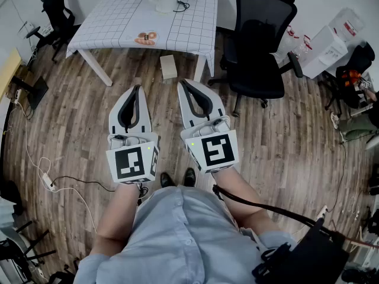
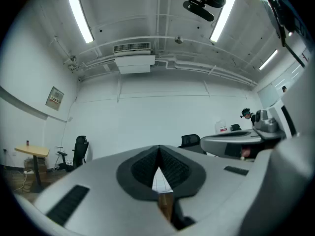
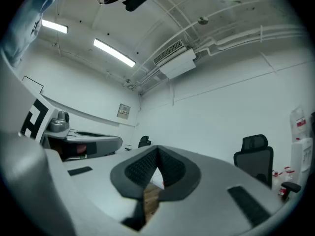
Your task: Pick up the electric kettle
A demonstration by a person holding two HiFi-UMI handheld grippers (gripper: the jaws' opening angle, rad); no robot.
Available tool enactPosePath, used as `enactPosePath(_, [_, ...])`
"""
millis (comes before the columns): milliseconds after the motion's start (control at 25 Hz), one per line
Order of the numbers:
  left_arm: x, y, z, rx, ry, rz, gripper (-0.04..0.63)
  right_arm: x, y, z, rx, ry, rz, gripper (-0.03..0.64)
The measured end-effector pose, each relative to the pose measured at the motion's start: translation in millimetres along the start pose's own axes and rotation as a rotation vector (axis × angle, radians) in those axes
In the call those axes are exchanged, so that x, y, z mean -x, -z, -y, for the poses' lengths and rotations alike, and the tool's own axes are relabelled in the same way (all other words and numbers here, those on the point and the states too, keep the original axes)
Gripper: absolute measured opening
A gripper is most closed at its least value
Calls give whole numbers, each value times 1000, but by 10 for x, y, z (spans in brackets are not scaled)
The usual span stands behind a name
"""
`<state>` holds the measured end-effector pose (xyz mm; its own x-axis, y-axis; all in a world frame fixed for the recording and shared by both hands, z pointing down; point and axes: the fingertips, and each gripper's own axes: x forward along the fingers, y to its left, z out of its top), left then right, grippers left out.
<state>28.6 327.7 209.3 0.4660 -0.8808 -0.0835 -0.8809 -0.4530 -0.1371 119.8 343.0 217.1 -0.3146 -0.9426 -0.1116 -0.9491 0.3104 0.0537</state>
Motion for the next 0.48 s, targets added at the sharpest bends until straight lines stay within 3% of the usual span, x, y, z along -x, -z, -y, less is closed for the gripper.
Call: enactPosePath(480, [-151,22,141,-3,-21,-3,0,-23,34,190,-2,-28,11,-2])
